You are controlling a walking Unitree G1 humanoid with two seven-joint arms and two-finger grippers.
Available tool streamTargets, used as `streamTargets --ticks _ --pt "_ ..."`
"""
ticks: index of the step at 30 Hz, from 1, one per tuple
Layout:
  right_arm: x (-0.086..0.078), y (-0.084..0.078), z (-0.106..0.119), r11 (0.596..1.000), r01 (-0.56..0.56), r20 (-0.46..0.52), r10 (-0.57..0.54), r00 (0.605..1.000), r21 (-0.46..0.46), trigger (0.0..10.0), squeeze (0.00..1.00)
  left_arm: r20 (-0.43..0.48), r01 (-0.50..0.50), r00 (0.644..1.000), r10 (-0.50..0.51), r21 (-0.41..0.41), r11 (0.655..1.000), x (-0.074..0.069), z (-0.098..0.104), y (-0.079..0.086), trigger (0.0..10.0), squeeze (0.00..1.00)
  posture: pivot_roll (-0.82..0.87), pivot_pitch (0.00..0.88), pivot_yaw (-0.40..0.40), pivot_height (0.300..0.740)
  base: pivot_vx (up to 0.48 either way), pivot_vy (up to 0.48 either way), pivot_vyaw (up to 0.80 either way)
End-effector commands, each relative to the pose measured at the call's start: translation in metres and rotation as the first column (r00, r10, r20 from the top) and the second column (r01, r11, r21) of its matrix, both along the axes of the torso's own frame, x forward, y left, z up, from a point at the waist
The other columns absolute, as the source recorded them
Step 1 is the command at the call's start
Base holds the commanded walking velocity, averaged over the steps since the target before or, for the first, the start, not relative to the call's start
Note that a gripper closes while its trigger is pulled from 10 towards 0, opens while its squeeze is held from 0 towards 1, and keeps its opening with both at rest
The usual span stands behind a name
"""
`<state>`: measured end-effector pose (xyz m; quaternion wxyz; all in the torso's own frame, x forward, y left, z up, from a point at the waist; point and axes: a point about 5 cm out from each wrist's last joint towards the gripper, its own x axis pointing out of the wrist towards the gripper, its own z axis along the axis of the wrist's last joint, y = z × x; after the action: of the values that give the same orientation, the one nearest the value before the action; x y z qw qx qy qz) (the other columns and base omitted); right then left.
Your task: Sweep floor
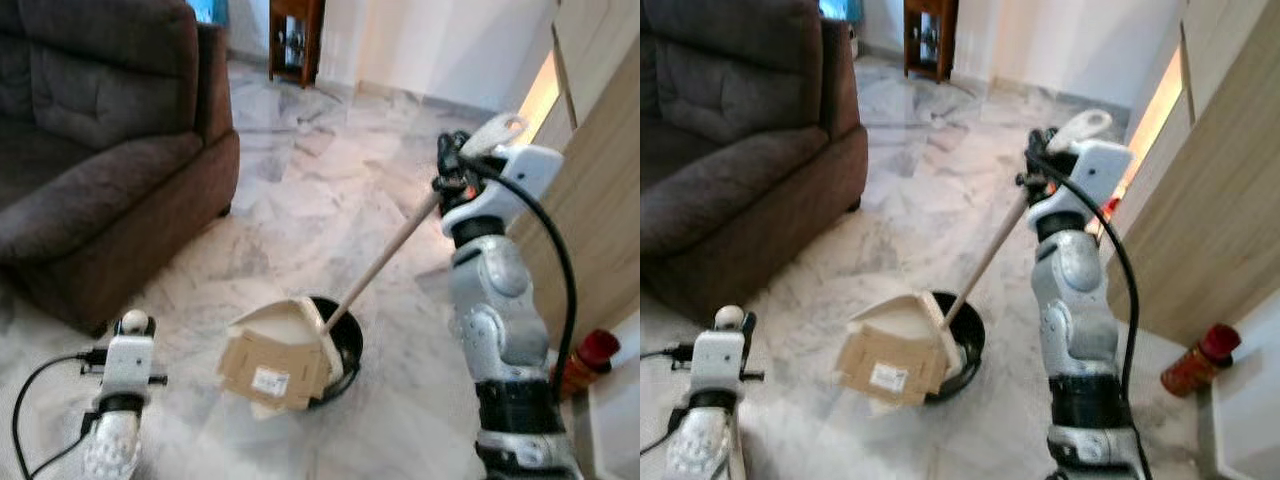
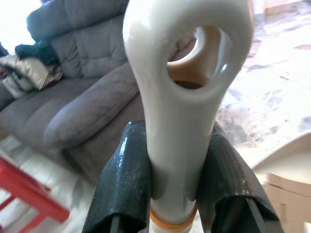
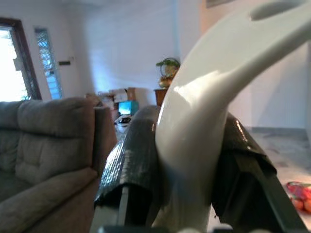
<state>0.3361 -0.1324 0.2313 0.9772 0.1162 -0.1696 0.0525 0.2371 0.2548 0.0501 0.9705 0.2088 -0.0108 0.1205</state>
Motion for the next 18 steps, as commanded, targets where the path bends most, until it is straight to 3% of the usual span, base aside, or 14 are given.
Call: streamTargets --ticks 1,18 --pt "-0.004 -0.0096 0.019 0.999 0.025 0.086 -0.028 0.996 0.038 10.0 0.0 0.036 0.018 0.999 -0.018 0.006 1.0 0.0047 0.0063 -0.0041 10.0 0.0 0.11 0.0 -0.062 0.74 0.277 0.0 0.0" --pt "-0.0048 -0.0086 0.0229 0.999 0.026 0.107 -0.03 0.994 0.035 10.0 0.0 0.038 0.021 0.999 -0.021 0.004 1.0 0.0059 0.0064 -0.005 10.0 0.0 0.11 0.0 -0.062 0.74 0.276 0.0 0.0"
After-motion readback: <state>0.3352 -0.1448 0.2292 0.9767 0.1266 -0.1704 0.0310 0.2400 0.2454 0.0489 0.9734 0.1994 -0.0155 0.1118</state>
